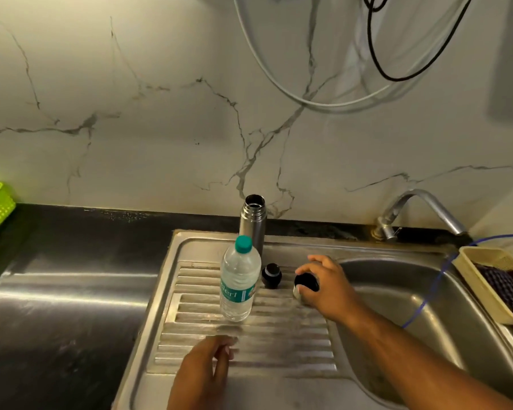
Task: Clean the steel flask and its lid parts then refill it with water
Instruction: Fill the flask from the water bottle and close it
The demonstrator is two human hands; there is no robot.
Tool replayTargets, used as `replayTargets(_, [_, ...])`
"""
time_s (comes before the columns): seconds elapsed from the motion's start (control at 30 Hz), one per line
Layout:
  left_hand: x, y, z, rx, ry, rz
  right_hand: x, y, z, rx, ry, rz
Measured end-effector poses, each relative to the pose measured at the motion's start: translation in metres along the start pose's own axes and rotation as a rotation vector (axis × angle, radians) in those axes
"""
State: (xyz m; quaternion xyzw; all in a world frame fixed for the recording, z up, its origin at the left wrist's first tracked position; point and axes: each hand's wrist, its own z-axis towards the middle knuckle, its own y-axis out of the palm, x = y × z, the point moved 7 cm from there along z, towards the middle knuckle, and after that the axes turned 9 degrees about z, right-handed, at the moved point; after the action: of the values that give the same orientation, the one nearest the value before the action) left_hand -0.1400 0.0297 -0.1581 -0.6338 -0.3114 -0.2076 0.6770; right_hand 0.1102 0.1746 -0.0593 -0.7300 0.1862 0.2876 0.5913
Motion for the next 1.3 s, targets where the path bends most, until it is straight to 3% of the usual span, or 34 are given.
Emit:
replayTargets(0.33, [0.016,-0.022,-0.002,0.086,-0.091,0.025,-0.102,-0.014,0.094,-0.027,-0.173,0.146])
replayTargets(0.5, [0.026,-0.021,-0.013,0.066,-0.114,0.046,-0.116,0.013,0.142,-0.176,-0.172,0.109])
replayTargets(0.63, [0.034,-0.035,-0.006,0.108,-0.113,0.041,-0.114,0.012,0.144,-0.112,-0.229,0.118])
replayTargets(0.83, [0.034,-0.061,0.017,0.116,-0.067,0.083,-0.105,-0.049,0.09,0.176,-0.292,0.339])
replayTargets(1.1, [0.027,-0.068,0.046,0.035,0.032,0.046,-0.069,-0.108,-0.063,0.509,-0.25,0.448])
replayTargets(1.17, [0.024,-0.066,0.048,0.002,0.054,0.037,-0.054,-0.1,-0.098,0.519,-0.157,0.426])
replayTargets(1.3, [0.022,-0.062,0.047,-0.066,0.094,0.029,-0.04,-0.055,-0.149,0.385,-0.018,0.358])
